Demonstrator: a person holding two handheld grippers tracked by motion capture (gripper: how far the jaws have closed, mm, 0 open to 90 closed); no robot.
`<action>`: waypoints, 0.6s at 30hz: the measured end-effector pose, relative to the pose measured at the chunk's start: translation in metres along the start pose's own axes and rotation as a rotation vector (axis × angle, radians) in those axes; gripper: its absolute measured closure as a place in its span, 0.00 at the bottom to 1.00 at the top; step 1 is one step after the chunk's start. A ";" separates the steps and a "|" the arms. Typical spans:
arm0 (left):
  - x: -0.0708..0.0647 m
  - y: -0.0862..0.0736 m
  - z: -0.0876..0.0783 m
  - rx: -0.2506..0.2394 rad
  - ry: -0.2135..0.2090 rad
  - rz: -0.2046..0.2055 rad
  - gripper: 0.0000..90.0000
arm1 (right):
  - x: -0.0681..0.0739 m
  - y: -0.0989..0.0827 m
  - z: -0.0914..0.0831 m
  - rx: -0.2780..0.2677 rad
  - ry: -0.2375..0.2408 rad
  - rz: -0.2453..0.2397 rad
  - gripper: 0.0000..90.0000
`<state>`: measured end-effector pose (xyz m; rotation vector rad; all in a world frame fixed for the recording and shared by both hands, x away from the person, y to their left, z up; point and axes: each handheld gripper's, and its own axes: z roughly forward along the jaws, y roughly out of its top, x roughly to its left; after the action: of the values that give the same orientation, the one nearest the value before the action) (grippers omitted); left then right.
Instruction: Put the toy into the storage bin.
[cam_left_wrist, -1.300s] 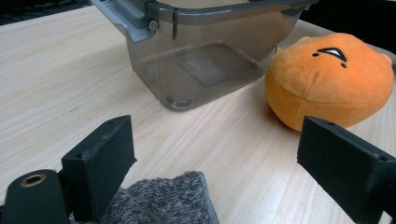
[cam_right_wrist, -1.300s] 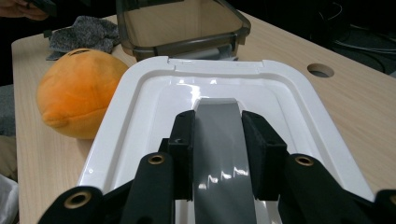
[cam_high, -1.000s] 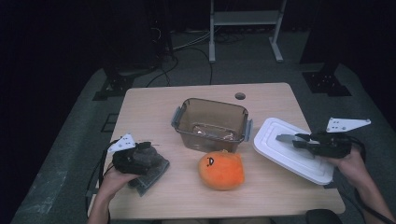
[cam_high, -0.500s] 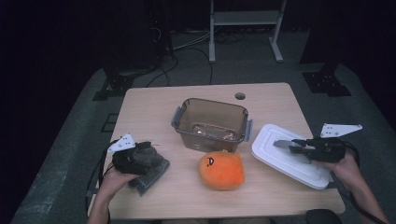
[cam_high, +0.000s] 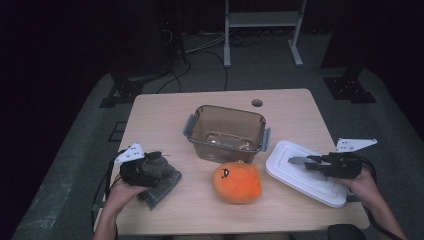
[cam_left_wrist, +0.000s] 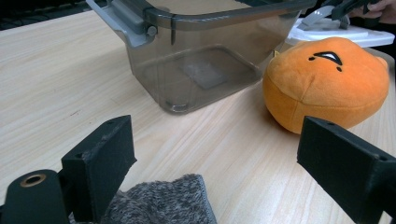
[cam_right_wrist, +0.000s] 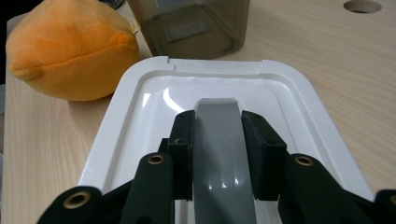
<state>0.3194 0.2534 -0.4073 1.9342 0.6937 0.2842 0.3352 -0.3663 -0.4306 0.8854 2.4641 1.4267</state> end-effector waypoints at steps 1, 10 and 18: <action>0.000 0.000 0.000 0.000 0.000 0.000 0.12 | 0.000 -0.002 0.001 0.003 0.001 0.001 0.73; 0.000 -0.001 0.000 0.000 0.001 -0.004 0.12 | 0.000 -0.012 0.007 0.013 0.012 0.024 0.72; 0.000 0.000 0.000 0.000 0.000 -0.001 0.12 | 0.002 -0.019 0.013 0.027 0.020 0.029 0.72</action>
<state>0.3194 0.2538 -0.4076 1.9337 0.6946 0.2833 0.3309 -0.3622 -0.4531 0.9198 2.5009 1.4211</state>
